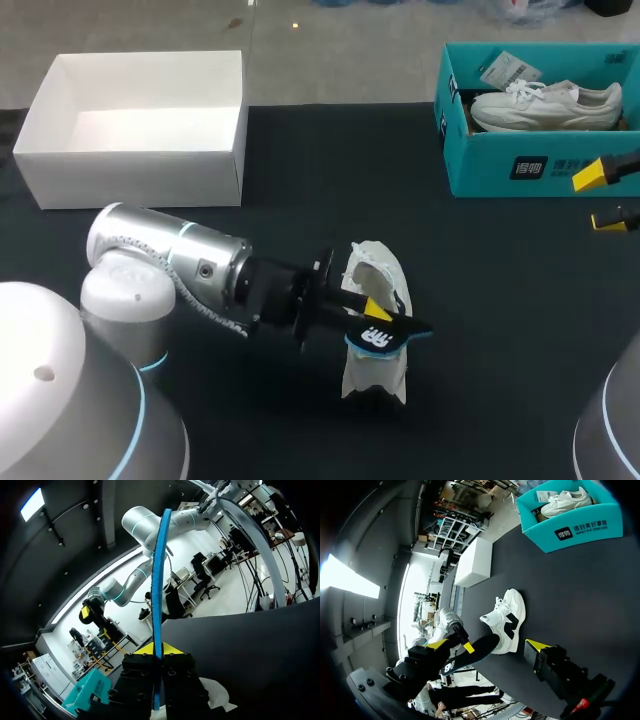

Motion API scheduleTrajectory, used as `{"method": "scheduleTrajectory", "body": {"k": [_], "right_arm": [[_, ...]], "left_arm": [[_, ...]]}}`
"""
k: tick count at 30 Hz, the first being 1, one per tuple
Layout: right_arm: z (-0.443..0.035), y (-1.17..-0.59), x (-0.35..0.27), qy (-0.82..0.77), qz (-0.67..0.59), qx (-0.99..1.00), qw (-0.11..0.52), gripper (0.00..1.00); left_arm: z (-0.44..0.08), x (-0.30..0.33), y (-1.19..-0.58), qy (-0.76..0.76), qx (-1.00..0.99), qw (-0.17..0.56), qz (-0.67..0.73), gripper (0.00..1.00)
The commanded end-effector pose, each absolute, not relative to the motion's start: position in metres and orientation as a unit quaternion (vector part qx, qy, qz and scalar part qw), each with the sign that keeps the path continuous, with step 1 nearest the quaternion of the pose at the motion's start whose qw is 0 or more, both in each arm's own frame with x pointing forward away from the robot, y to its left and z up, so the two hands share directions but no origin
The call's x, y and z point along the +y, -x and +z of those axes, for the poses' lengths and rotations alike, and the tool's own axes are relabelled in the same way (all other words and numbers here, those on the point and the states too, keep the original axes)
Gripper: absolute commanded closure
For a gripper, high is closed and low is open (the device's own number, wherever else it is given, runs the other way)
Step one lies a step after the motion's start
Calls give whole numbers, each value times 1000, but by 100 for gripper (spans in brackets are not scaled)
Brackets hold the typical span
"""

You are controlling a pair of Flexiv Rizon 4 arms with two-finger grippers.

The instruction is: Take the shoe out of the shoebox, open the shoe tongue, remove and reinsert the insole, then place the shoe into the shoebox

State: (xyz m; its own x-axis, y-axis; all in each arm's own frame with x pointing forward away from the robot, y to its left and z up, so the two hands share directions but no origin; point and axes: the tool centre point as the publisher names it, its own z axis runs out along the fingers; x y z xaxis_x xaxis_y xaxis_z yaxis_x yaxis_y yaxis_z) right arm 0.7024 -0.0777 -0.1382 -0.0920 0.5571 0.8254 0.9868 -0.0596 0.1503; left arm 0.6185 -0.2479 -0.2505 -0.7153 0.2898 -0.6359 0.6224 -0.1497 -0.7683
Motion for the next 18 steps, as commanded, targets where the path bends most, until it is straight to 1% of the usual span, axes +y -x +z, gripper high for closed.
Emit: {"method": "scheduleTrajectory", "body": {"k": [1, 10, 18], "right_arm": [[-139, -702, -77, 616, -389, -628, 276, 0], [-139, -702, -77, 616, -389, -628, 276, 0], [-139, -702, -77, 616, -389, -628, 276, 0]], "left_arm": [[-269, -267, -630, -358, 643, 115, -667, 100], [-285, -258, -628, -341, 666, 115, -653, 100], [-260, -250, -614, -339, 648, 126, -670, 100]]}}
